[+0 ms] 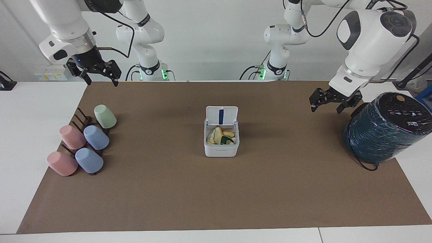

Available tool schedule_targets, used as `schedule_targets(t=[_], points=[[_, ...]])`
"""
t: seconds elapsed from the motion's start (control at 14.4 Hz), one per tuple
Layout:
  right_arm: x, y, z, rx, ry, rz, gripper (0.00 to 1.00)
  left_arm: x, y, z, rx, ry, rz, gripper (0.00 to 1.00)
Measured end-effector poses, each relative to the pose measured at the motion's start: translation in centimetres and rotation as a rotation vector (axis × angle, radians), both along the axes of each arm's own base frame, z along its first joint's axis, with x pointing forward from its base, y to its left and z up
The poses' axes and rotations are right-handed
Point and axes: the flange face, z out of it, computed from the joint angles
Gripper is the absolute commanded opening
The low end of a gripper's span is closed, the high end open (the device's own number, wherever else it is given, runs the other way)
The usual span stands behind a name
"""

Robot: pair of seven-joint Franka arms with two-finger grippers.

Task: Close trash can lid
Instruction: 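Move the left gripper over the open white trash can lid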

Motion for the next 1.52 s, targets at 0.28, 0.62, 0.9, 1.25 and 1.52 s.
schedule_targets(t=[0.28,0.62,0.9,1.25,1.52], points=[[0.0,0.0,0.0,0.0,0.0,0.0,1.0,0.0,0.0,0.0,0.0,-0.001,0.0,1.0],[0.0,0.0,0.0,0.0,0.0,0.0,1.0,0.0,-0.3,0.0,-0.002,-0.007,-0.004,1.0],[0.0,0.0,0.0,0.0,0.0,0.0,1.0,-1.1,-3.5,-1.6,-0.004,-0.007,-0.055,0.96],[0.0,0.0,0.0,0.0,0.0,0.0,1.0,-5.9,-11.7,-4.5,0.009,0.017,-0.041,0.4],[0.0,0.0,0.0,0.0,0.0,0.0,1.0,-10.8,-18.8,-5.6,0.026,0.044,-0.012,0.3]])
